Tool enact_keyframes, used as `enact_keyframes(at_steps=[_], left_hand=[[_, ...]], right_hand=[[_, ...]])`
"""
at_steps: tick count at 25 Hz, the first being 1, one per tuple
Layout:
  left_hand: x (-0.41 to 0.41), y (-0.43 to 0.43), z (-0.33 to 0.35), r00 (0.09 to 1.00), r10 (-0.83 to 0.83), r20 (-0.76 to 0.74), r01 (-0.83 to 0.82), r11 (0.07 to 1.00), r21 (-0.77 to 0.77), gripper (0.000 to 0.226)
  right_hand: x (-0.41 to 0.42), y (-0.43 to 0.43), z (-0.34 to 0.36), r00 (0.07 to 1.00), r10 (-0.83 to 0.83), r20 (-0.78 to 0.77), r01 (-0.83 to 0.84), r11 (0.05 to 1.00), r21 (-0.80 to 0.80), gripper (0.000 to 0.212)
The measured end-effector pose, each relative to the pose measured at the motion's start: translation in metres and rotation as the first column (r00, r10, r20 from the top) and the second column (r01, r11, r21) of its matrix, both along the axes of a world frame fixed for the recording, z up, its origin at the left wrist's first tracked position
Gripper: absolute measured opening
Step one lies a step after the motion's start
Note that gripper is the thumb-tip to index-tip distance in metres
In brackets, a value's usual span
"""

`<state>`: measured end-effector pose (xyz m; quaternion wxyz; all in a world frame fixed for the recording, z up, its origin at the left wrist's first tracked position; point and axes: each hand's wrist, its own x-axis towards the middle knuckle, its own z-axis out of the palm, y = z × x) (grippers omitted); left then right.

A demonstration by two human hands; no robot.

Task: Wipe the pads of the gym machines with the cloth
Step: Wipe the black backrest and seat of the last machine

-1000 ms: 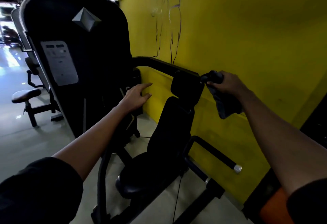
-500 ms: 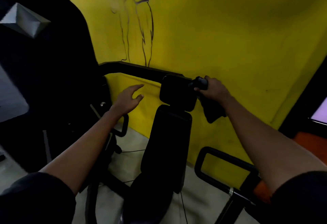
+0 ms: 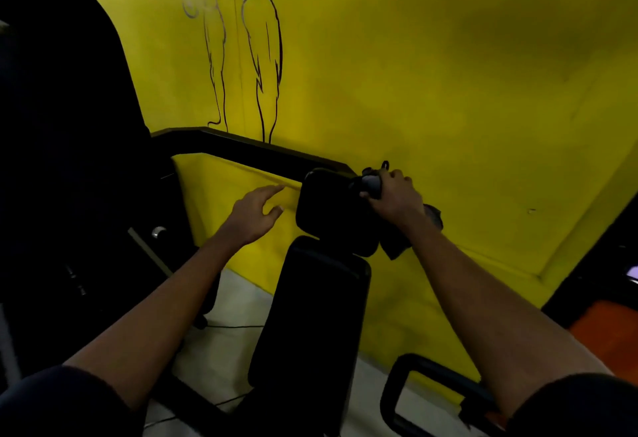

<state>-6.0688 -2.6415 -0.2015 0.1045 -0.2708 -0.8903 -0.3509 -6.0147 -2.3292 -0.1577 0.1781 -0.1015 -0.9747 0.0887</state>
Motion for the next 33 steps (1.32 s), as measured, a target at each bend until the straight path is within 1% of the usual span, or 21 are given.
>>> enact_keyframes(at_steps=[3,6,8,11,13,16,18,21,23,24,26,29,31,33], left_hand=[[-0.034,0.017,-0.031,0.999,0.028,0.044,-0.028,1.0,-0.002,0.055],[-0.057,0.034,-0.067,0.991,0.037,0.128,-0.036,0.999,-0.013,0.062],[-0.067,0.046,-0.089,0.984,0.049,0.172,-0.045,0.999,-0.025,0.072],[-0.082,0.068,-0.122,0.965,0.08,0.25,-0.068,0.996,-0.055,0.071],[-0.093,0.08,-0.146,0.935,0.097,0.34,-0.072,0.994,-0.086,0.082],[-0.102,0.086,-0.185,0.89,0.09,0.447,-0.046,0.993,-0.109,0.1],[-0.102,0.084,-0.211,0.859,0.051,0.51,-0.021,0.998,-0.065,0.114],[-0.098,0.082,-0.239,0.795,-0.001,0.606,-0.098,0.987,0.13,0.115],[-0.095,0.079,-0.249,0.792,-0.064,0.608,-0.104,0.966,0.238,0.112],[-0.094,0.077,-0.256,0.798,-0.076,0.598,-0.095,0.964,0.25,0.111],[-0.09,0.071,-0.267,0.822,-0.093,0.562,-0.061,0.967,0.249,0.113],[-0.091,0.067,-0.277,0.857,-0.081,0.509,-0.037,0.975,0.218,0.12],[-0.092,0.07,-0.278,0.876,-0.071,0.477,-0.034,0.977,0.209,0.12],[-0.094,0.072,-0.281,0.879,-0.069,0.473,-0.041,0.975,0.219,0.117]], right_hand=[[-0.044,0.001,-0.015,1.0,0.013,0.002,-0.013,0.997,0.08,0.062],[-0.076,-0.002,-0.04,0.999,0.011,0.03,-0.016,0.985,0.174,0.061],[-0.086,-0.006,-0.048,1.0,0.012,-0.003,-0.011,0.975,0.223,0.06],[-0.086,-0.007,-0.053,0.999,0.021,-0.044,-0.008,0.96,0.279,0.06],[-0.086,-0.011,-0.06,0.997,0.022,-0.073,0.004,0.943,0.333,0.059],[-0.088,-0.024,-0.071,0.994,0.036,-0.104,0.013,0.899,0.438,0.064],[-0.099,-0.032,-0.069,0.992,0.055,-0.11,0.002,0.889,0.457,0.065],[-0.12,-0.046,-0.065,0.993,0.087,-0.085,-0.034,0.872,0.488,0.068],[-0.128,-0.05,-0.069,0.989,0.127,-0.074,-0.073,0.86,0.505,0.074],[-0.129,-0.048,-0.071,0.986,0.151,-0.076,-0.092,0.857,0.507,0.077],[-0.126,-0.041,-0.073,0.979,0.183,-0.088,-0.113,0.849,0.516,0.083],[-0.134,-0.052,-0.071,0.981,0.185,-0.058,-0.123,0.825,0.552,0.088],[-0.15,-0.074,-0.073,0.973,0.229,-0.006,-0.181,0.787,0.589,0.084],[-0.159,-0.093,-0.08,0.952,0.304,0.048,-0.268,0.743,0.614,0.071]])
